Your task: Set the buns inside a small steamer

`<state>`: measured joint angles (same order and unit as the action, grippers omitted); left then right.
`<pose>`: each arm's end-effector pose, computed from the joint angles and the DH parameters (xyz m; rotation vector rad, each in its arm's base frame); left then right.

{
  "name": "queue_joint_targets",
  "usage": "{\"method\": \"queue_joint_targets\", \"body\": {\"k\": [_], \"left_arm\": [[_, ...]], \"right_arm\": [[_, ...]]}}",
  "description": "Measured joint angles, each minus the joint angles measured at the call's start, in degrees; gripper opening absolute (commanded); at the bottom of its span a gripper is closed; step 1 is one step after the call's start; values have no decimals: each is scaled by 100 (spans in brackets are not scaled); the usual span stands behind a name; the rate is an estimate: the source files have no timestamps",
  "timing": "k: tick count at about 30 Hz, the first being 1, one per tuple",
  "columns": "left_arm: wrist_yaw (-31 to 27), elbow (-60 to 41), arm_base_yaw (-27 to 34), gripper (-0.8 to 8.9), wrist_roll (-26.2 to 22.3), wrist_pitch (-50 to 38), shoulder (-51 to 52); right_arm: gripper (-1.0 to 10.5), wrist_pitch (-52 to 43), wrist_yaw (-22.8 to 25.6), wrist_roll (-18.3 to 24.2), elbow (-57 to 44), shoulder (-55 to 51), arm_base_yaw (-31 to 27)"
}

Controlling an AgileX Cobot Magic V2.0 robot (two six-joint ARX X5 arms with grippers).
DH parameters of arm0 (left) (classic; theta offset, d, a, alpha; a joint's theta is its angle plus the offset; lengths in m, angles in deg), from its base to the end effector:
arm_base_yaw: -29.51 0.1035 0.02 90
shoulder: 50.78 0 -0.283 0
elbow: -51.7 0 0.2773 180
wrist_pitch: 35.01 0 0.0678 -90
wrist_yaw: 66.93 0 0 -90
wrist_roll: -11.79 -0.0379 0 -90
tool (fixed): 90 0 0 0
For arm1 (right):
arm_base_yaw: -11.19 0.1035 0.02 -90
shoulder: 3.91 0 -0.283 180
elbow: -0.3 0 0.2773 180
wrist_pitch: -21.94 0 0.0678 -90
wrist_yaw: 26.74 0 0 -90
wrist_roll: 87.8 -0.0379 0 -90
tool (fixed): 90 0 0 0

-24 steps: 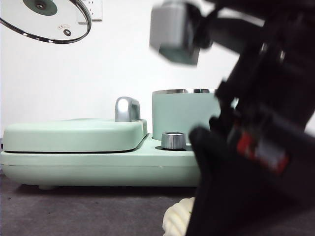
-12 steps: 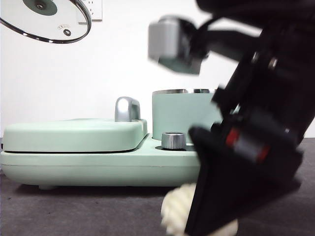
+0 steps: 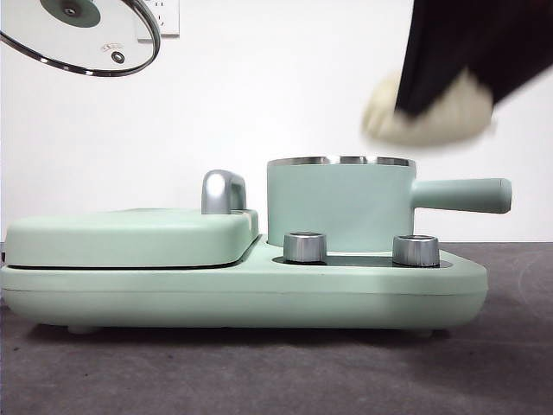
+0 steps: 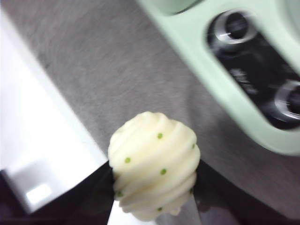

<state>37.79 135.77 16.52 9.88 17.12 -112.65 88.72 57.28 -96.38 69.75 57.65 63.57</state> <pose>0.2257 -0.0619 0.4057 0.0240 0.5194 -0.4812 0.1278 0.1722 0.3001 -0.2952 1.0451 0.8442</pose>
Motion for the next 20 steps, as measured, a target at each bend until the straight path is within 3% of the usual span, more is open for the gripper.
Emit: {"method": "queue_joint_targets", "body": {"k": [6,20], "left_arm": [[-2,0,0,11,0,0,0],[0,0,0,11,0,0,0]], "right_arm": [[225,942,-2,-15,1443,264,-713],[225,894,-2,841,3340,2599,-1805]]}}
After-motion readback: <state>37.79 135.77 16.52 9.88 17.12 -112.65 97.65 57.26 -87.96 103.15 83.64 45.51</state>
